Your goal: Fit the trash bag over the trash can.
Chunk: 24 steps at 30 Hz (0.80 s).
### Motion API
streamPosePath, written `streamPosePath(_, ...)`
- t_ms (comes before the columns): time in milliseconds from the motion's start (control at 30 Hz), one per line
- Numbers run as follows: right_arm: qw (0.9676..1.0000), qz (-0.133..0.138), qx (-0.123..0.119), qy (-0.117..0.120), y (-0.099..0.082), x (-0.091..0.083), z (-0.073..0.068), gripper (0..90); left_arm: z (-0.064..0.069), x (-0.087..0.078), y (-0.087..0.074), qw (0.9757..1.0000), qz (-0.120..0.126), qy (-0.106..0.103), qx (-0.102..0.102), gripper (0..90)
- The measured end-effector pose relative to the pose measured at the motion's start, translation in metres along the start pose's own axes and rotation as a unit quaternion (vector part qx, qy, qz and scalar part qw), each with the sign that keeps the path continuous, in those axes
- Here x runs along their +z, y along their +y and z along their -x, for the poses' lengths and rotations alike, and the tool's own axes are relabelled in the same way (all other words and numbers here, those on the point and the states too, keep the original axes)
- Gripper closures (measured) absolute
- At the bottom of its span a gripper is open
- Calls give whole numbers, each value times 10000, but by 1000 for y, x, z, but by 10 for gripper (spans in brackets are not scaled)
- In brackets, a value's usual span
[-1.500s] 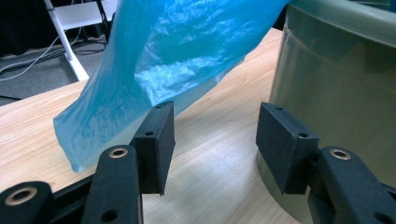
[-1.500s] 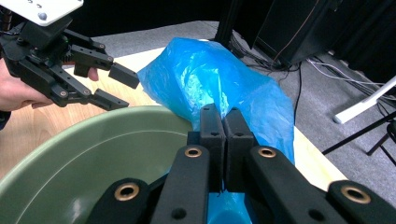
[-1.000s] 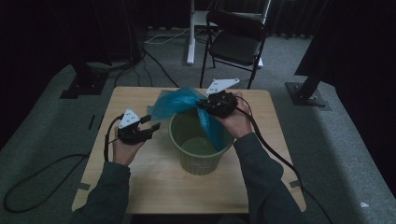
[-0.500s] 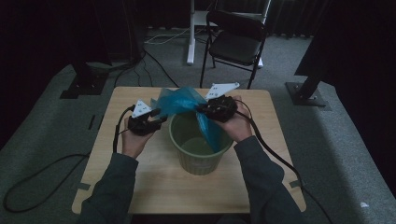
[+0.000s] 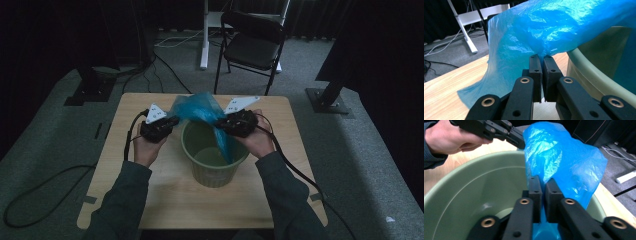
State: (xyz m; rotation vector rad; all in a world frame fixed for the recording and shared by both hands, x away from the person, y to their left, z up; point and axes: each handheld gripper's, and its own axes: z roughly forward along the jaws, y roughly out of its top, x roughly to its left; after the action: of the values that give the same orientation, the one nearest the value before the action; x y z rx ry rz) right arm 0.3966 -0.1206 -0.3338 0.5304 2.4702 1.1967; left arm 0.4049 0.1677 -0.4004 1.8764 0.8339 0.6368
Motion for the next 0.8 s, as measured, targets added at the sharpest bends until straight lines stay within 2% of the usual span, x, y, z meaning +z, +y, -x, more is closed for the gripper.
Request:
streamPosePath(167,9999,121,10,63,2,-4,1,684,0,-2,2,9999,79,8,68,863)
streamPosePath(267,9997,211,69,143,5,-9,4,640,1,-3,3,9999,94,13,98,863)
streamPosePath(367,9995,265,55,145,8,-12,4,618,1,-3,4,9999,85,29,136,863)
streamPosePath(500,9991,352,-1,245,13,-19,2,543,1,-4,4,9998,84,67,146,862)
streamPosePath(600,9990,402,-61,178,14,-21,-1,517,-1,-5,4,9998,90,111,142,863)
streamPosePath(800,9989,457,-5,114,14,-22,1,470,0,-6,3,9997,115,142,169,863)
